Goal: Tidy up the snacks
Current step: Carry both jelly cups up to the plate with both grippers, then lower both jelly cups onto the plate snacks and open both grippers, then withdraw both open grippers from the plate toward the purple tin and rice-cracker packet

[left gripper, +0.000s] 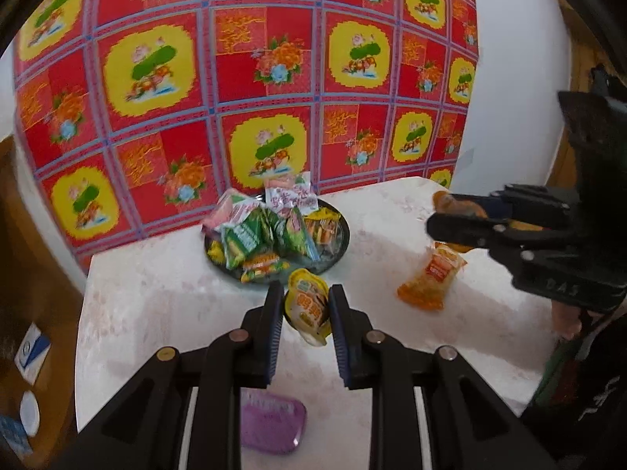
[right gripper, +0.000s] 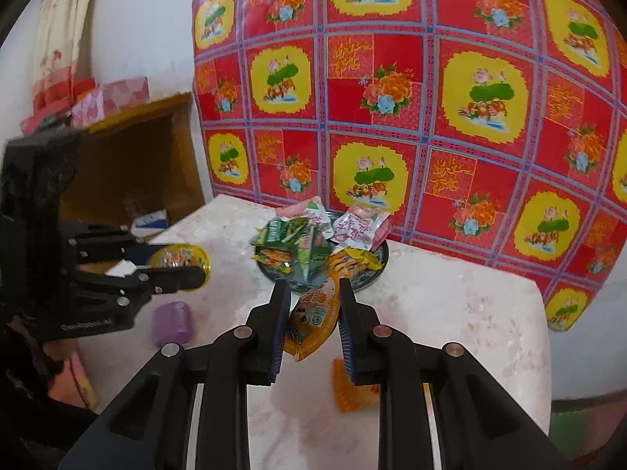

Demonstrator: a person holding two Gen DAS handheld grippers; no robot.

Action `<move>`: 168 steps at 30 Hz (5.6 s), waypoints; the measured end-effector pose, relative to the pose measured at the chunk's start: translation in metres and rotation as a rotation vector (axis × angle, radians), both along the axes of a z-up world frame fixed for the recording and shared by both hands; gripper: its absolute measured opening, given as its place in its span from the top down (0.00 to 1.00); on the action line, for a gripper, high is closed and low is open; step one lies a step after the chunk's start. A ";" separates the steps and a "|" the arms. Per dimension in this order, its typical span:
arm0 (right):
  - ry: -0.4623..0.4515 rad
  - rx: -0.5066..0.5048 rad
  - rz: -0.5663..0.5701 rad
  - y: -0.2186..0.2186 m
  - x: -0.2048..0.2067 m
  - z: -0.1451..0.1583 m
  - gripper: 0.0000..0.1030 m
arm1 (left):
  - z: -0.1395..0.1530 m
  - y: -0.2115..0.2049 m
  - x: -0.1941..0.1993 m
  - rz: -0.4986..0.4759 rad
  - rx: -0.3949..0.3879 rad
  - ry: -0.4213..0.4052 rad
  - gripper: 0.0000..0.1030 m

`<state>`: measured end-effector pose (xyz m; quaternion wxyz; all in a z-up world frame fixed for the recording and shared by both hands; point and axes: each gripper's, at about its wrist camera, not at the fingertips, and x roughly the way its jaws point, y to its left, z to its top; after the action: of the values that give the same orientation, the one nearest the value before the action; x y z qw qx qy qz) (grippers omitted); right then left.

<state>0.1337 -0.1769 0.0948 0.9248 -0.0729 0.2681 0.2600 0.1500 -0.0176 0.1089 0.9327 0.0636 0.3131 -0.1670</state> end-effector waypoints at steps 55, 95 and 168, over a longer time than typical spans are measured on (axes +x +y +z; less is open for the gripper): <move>0.111 -0.122 0.320 0.019 0.077 -0.044 0.77 | -0.045 -0.012 0.086 -0.017 0.047 0.034 0.47; 0.141 -0.098 0.245 0.031 0.096 -0.060 0.89 | -0.057 -0.017 0.090 -0.034 0.079 0.103 0.47; 0.061 0.046 -0.025 0.008 -0.058 -0.041 0.55 | -0.034 -0.005 -0.049 0.146 -0.022 0.024 0.33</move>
<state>0.0757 -0.1693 0.0540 0.9207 -0.0401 0.2910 0.2568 0.1005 -0.0221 0.0747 0.9394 0.0283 0.3260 -0.1025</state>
